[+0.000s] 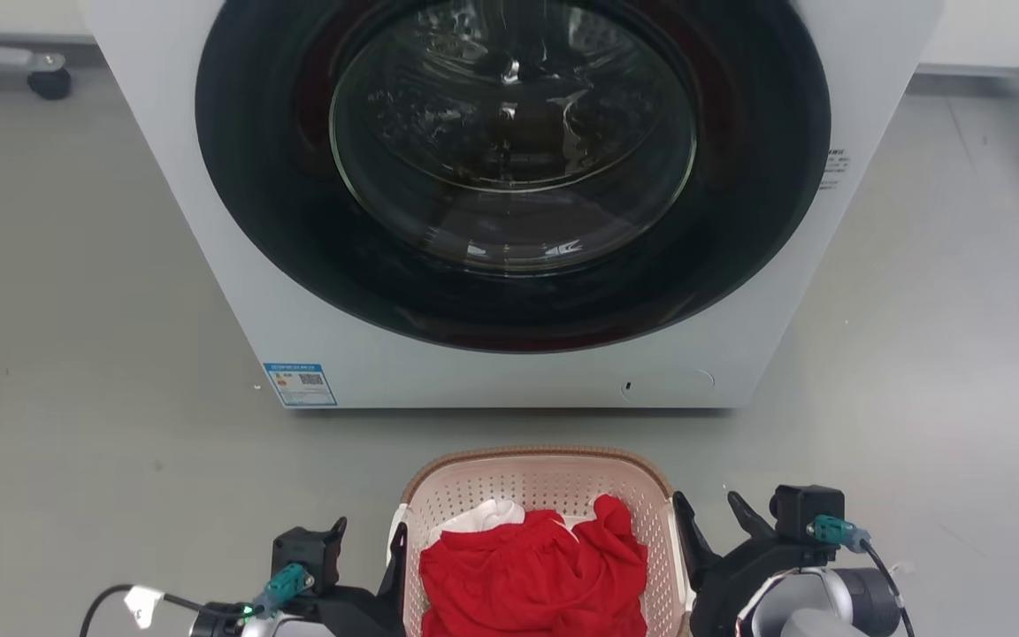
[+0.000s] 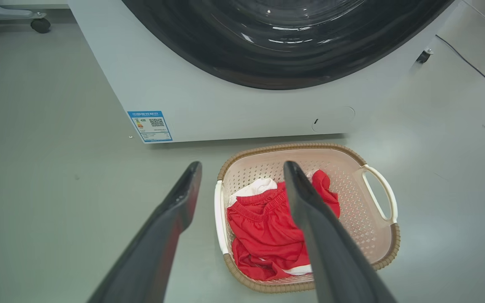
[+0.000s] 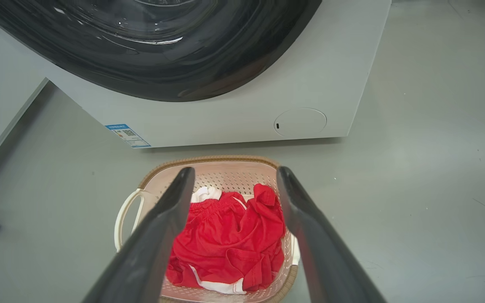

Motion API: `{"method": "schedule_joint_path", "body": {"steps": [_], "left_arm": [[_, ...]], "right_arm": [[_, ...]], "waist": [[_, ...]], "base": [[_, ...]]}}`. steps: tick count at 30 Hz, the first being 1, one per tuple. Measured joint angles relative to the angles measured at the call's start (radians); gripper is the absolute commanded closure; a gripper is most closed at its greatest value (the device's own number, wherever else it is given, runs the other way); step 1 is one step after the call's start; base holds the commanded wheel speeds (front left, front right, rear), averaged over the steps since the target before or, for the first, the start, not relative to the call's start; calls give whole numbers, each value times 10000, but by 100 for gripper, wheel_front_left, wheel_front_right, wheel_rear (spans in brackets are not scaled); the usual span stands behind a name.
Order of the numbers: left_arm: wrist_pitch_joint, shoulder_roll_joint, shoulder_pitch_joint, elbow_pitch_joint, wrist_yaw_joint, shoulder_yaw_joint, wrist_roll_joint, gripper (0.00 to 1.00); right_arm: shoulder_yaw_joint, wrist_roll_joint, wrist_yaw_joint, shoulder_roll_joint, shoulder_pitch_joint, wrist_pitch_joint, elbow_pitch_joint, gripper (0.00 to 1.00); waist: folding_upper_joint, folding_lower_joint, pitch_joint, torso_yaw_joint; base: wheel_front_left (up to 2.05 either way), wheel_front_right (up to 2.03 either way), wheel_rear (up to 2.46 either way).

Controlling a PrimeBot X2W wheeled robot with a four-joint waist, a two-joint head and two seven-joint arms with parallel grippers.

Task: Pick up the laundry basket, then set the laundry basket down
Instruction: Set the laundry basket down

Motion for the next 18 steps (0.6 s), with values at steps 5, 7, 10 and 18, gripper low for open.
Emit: {"method": "schedule_joint_path", "body": {"steps": [5, 7, 10, 18], "left_arm": [[0, 107, 863, -890, 35, 397, 307, 0], [0, 201, 1258, -1225, 42, 566, 495, 0], [0, 295, 1890, -1639, 42, 940, 779, 0], [0, 314, 3406, -2966, 42, 2167, 1653, 0]], "right_arm": [[-462, -454, -82, -178, 824, -2, -844, 0], [-673, -639, -159, -224, 1185, 0, -1214, 0], [-988, -957, -169, -284, 1770, -2, -1808, 0], [-2071, -2044, -257, -522, 3498, -2, -3624, 0]], "waist": [[1, 0, -550, 48], [1, 0, -744, 65], [1, -1, -1001, 83], [1, 0, -1562, 84]], "base": [[0, 0, 0], [0, 0, 0], [0, 0, 0], [0, 0, 0]]}}
